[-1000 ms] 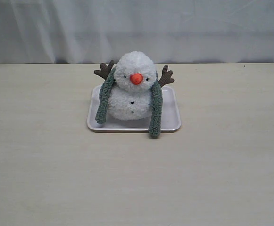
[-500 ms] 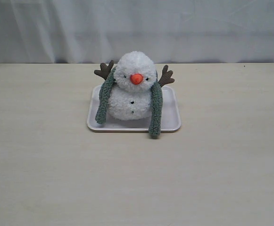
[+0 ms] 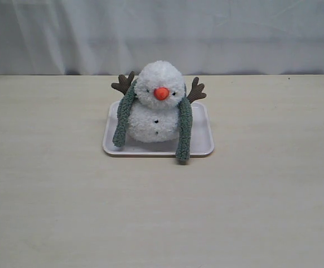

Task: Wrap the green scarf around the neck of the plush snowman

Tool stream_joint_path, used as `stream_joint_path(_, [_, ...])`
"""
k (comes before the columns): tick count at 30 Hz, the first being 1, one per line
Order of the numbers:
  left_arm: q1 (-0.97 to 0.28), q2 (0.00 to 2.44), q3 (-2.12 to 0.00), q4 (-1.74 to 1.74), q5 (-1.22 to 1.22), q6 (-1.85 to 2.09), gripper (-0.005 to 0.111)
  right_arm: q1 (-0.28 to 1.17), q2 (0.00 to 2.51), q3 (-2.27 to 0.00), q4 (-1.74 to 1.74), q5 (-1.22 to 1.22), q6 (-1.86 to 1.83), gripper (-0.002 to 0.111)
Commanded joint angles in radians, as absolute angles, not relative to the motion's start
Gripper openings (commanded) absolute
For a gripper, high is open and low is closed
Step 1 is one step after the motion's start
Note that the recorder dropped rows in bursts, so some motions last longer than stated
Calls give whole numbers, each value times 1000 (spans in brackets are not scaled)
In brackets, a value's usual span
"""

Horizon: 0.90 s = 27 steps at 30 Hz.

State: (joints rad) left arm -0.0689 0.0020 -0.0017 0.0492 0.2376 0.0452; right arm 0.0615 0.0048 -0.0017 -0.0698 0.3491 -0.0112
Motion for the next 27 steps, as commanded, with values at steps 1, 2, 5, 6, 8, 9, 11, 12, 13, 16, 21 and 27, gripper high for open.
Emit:
stream_joint_path(1, [-71, 0, 0, 71, 343, 64, 0, 55, 0, 0, -68, 349, -8, 4])
stream_joint_path(2, [-71, 0, 0, 71, 346, 64, 0, 55, 0, 0, -68, 349, -8, 4])
stream_joint_path(5, [-71, 0, 0, 71, 346, 64, 0, 55, 0, 0, -68, 349, -8, 4])
stream_joint_path(6, [-71, 0, 0, 68, 345, 64, 0, 55, 0, 0, -68, 349, -8, 4])
stream_joint_path(8, [-71, 0, 0, 67, 345, 59, 0, 55, 0, 0, -68, 349, -8, 4])
stream_joint_path(9, [-71, 0, 0, 67, 345, 59, 0, 55, 0, 0, -68, 349, -8, 4])
stream_joint_path(11, [-71, 0, 0, 67, 345, 55, 0, 55, 0, 0, -68, 349, -8, 4])
stream_joint_path(12, [-71, 0, 0, 67, 345, 50, 0, 55, 0, 0, -68, 349, -8, 4])
stream_joint_path(13, [-71, 0, 0, 67, 345, 47, 0, 55, 0, 0, -68, 349, -8, 4])
stream_joint_path(16, [-71, 0, 0, 67, 343, 47, 0, 55, 0, 0, -68, 349, -8, 4])
stream_joint_path(21, [-71, 0, 0, 67, 343, 47, 0, 55, 0, 0, -68, 349, -8, 4])
stream_joint_path(27, [-71, 0, 0, 67, 346, 47, 0, 55, 0, 0, -68, 349, -8, 4])
